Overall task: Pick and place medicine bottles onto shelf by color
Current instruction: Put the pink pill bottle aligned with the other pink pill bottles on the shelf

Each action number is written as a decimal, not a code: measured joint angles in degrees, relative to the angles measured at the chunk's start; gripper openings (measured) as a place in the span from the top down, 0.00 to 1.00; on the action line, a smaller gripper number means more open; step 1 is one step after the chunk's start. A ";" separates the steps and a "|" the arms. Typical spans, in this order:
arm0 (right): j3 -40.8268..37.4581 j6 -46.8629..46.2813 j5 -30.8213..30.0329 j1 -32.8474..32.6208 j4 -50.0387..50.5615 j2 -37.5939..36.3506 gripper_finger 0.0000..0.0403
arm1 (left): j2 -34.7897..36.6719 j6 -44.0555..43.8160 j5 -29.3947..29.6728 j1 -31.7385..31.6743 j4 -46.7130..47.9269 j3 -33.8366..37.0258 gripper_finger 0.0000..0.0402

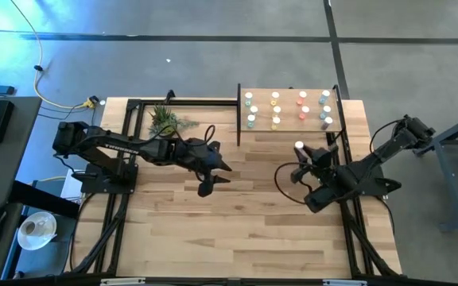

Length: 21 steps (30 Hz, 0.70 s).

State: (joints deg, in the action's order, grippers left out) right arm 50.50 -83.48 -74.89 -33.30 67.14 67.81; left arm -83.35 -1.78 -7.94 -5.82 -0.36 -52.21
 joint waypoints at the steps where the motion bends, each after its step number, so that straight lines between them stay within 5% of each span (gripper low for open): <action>1: 0.00 0.00 -0.86 0.83 0.10 0.00 0.79 | 0.00 0.00 0.00 0.00 0.01 0.00 0.54; 9: 0.00 0.02 -8.83 6.78 1.52 0.00 0.79 | 0.00 2.43 -0.02 0.33 0.04 0.00 0.54; 21: 0.00 2.54 -8.90 9.75 2.04 0.02 0.79 | -0.03 7.15 2.29 0.31 -1.92 0.00 0.54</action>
State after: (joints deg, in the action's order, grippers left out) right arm 50.50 -80.94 -83.79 -23.55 69.18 67.83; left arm -83.38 5.37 -5.66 -5.52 -2.28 -52.21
